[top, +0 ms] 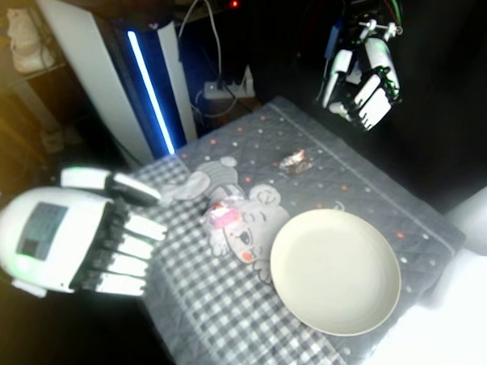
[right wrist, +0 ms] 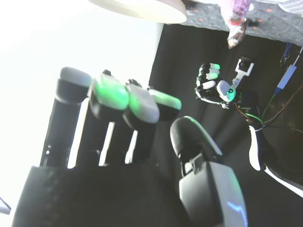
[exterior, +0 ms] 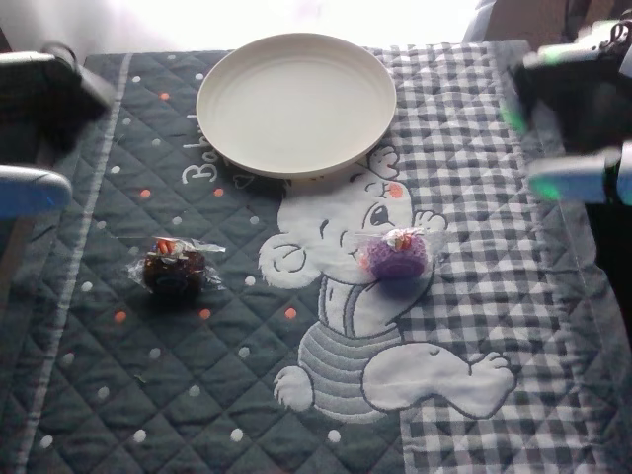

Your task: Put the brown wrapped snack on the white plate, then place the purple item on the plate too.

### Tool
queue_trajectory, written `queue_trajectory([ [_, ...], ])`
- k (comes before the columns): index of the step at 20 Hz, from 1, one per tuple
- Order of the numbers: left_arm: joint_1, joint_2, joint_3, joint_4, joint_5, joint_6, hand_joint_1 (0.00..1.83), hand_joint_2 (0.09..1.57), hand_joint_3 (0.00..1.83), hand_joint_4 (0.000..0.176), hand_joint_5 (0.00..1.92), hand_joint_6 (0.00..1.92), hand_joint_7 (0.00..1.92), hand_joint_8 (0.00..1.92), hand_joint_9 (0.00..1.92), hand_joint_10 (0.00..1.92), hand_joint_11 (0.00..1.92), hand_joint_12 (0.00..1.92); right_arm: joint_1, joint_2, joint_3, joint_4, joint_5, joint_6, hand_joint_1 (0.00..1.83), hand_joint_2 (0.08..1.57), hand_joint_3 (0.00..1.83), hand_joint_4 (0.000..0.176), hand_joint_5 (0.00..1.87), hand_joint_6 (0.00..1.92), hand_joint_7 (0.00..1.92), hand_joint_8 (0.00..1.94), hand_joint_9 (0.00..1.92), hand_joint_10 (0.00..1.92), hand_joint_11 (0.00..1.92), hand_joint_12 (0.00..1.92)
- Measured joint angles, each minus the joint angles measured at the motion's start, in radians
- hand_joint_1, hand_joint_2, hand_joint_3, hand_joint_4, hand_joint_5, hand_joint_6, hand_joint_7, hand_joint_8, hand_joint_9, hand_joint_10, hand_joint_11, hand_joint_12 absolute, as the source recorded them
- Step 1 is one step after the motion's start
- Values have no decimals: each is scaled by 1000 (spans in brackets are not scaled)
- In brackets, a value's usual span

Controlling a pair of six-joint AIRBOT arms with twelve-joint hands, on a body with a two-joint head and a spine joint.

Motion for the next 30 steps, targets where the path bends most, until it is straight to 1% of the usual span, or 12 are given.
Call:
queue_trajectory([
  [6,-29,-17,11,59,37,-28,701,957,0,42,381,1,391,4,365,13,31,809,0,-3,0,-4,-8,0,698,1087,0,64,302,6,300,5,314,6,93,657],
  [7,-43,-32,21,95,53,-47,730,931,2,31,406,1,493,0,496,23,52,987,0,-3,0,-4,-8,0,680,1091,1,83,284,1,285,1,297,1,75,649],
  [9,-77,-60,35,184,109,-74,752,915,0,33,419,0,543,0,565,10,37,1136,0,-3,0,-5,-9,0,681,1096,2,73,282,1,277,0,293,0,68,648],
  [10,-98,-66,40,232,146,-87,783,882,0,54,410,3,603,4,603,6,6,1162,0,-3,1,-5,-11,0,669,1101,4,70,283,1,274,0,284,0,64,642],
  [15,-175,-76,76,444,288,-166,824,783,0,56,429,0,650,1,669,6,117,978,0,-3,7,-3,-11,0,696,1104,2,72,282,1,268,0,283,0,59,641],
  [18,-210,-101,76,563,368,-175,720,788,7,112,393,7,683,12,643,13,138,826,0,-3,7,-5,-11,0,670,1102,0,75,283,5,280,4,294,6,68,648],
  [21,-237,-114,74,601,409,-149,775,787,0,102,425,0,681,0,646,2,38,945,0,-3,7,-3,-14,0,716,1101,0,78,288,4,283,3,293,4,62,651],
  [24,-264,-124,61,624,465,-80,821,788,2,69,489,13,701,6,665,4,0,1026,0,-3,7,-4,-11,0,692,1105,1,75,295,4,283,2,288,1,53,654],
  [26,-274,-124,47,638,500,-21,794,826,4,46,536,9,736,10,699,14,0,1135,0,-3,7,-2,-14,0,703,1105,1,55,309,7,293,4,309,8,71,668],
  [27,-279,-124,41,636,513,5,830,830,2,29,618,11,820,32,800,71,24,1393,0,-3,7,-2,-14,0,706,1102,0,65,310,6,296,5,306,6,62,666],
  [28,-284,-124,39,635,525,27,848,843,0,11,687,2,884,35,641,892,95,1581,0,-3,7,-3,-12,0,690,1104,0,64,317,8,307,8,314,8,64,669],
  [30,-287,-130,45,628,552,39,836,884,0,0,794,1,946,189,515,1413,135,1853,0,-3,7,-2,-12,0,706,1109,2,52,325,8,305,5,315,6,64,669],
])
